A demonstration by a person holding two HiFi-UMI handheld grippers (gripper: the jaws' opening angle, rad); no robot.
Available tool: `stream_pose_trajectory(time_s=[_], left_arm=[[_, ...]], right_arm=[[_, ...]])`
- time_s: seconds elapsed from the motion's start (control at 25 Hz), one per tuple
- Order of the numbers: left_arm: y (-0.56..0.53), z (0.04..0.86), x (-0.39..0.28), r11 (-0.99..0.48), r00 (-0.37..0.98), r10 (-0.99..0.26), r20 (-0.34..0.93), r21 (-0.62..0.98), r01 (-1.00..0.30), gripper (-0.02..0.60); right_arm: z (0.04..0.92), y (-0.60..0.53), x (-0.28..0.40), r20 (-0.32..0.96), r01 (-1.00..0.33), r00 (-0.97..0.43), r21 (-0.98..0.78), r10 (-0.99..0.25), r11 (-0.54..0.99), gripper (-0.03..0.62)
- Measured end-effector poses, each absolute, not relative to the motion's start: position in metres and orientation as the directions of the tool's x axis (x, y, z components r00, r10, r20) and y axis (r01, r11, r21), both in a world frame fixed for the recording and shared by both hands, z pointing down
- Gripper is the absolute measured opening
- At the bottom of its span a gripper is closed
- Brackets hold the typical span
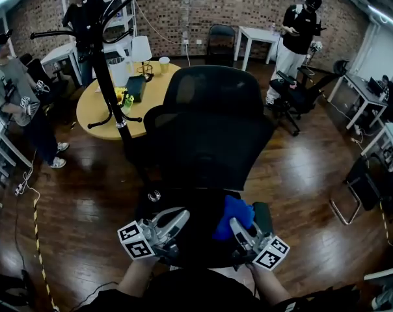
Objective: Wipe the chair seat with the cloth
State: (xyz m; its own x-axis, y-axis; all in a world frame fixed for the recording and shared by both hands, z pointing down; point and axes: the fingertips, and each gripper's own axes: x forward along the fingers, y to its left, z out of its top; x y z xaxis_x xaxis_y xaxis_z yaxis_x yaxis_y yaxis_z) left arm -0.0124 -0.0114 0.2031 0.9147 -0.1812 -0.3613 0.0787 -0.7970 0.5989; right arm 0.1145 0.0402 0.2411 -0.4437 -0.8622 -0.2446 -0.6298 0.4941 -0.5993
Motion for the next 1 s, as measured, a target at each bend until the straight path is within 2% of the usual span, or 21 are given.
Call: stream_pose_trajectory(time_s=[0.24, 0.64, 1.0], left_arm=[[-0.003, 0.199, -0.006, -0.796, 0.909, -0.193, -0.37, 0.6, 0.076, -0.012], [0.024, 0.201, -0.016, -0.786, 0.916, -0.264, -0.303, 0.618, -0.023, -0.011], [0.099, 0.2, -0.022, -0.818, 0.937, -0.13, -0.324, 0.569, 0.084, -0.012]], right_arm=[[0.232, 0.058, 0.11, -0.291, -0.61, -0.486, -0.562, -0.824, 0.558, 0.067], [0.227, 0.074, 0.101, -0.373, -0.516, -0.527, -0.573, -0.763, 0.637, 0.067], [0.231, 0.151, 0.083, -0.378, -0.597, -0.443, -0.552, -0.813, 0.582, 0.067]])
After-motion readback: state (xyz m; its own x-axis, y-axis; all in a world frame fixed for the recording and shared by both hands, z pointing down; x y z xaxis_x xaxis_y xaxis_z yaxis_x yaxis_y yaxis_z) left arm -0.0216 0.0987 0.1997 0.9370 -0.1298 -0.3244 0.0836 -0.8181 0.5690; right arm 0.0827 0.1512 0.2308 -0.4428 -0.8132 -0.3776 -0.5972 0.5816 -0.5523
